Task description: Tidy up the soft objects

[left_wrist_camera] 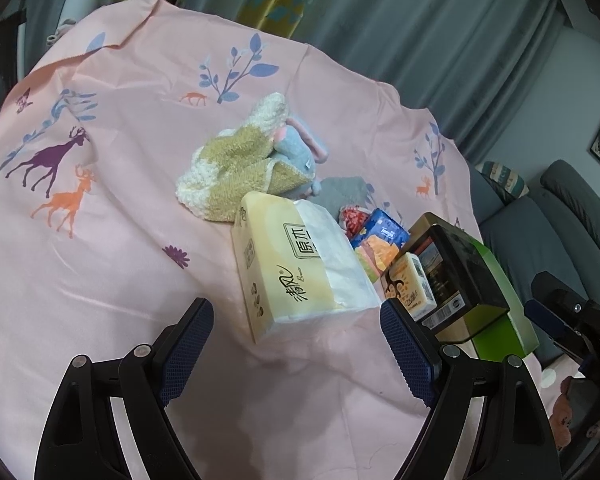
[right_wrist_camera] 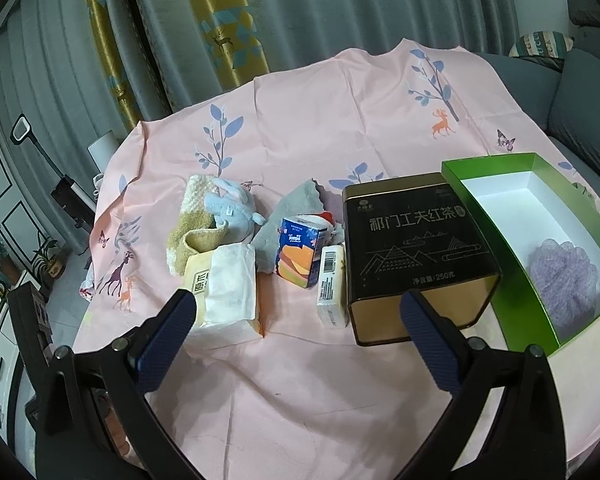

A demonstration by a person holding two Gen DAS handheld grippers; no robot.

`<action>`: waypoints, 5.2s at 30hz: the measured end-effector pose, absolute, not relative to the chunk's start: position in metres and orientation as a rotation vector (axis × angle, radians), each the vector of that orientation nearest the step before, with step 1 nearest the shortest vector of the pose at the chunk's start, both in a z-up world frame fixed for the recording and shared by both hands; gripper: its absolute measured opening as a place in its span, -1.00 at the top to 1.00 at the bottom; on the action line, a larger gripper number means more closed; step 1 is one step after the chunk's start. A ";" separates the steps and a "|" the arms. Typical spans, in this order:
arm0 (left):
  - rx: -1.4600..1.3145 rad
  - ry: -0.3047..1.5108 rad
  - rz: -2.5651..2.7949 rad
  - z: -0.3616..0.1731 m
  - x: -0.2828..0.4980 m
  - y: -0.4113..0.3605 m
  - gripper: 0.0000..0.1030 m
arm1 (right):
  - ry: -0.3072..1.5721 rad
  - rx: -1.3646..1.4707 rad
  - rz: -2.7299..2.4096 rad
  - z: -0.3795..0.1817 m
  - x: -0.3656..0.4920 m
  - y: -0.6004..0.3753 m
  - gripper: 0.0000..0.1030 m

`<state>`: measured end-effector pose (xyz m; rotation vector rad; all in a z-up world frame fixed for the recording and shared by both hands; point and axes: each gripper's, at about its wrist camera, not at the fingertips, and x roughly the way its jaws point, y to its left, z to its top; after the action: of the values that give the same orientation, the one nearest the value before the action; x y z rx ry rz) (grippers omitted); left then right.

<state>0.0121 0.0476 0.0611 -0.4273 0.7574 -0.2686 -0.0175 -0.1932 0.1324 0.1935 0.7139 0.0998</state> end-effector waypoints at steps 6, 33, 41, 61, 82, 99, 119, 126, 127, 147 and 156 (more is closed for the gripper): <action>-0.405 0.746 -0.234 0.064 0.012 0.054 -0.66 | 0.713 0.186 0.113 0.133 -0.018 -0.190 -0.92; -0.407 0.752 0.017 0.070 0.016 0.134 -0.09 | 0.898 0.111 0.262 0.123 0.121 -0.054 -0.67; -0.468 0.781 0.032 0.064 0.021 0.151 -0.09 | 1.071 0.064 0.257 0.068 0.195 0.019 -0.77; -0.391 0.776 -0.064 0.072 0.016 0.124 -0.09 | 0.785 0.104 0.308 0.187 0.084 -0.064 0.82; -0.267 0.865 -0.314 0.069 -0.002 0.045 -0.09 | 0.969 0.248 0.276 0.085 -0.047 -0.145 0.79; -0.264 1.054 -0.653 0.049 -0.039 -0.016 -0.23 | 1.000 0.447 0.073 0.065 -0.073 -0.223 -0.53; -0.181 1.009 -0.626 0.034 -0.047 -0.055 0.15 | 1.157 0.423 0.310 0.025 -0.037 -0.177 0.06; -0.158 0.843 -0.636 0.098 -0.045 -0.061 0.16 | 1.026 0.451 0.391 0.078 -0.033 -0.185 0.18; -0.152 0.813 -0.633 0.109 -0.045 -0.063 0.16 | 0.989 0.440 0.403 0.094 -0.031 -0.187 0.18; -0.091 0.624 -0.758 0.163 0.014 -0.190 0.23 | 0.708 0.368 0.277 0.170 0.002 -0.304 0.18; -0.027 0.651 -0.858 0.160 0.020 -0.266 0.27 | 0.639 0.518 0.109 0.159 -0.014 -0.385 0.24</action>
<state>0.0200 -0.2663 0.1596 -0.0267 0.6509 -0.8585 -0.0143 -0.3849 0.1592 0.5185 0.6388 0.1088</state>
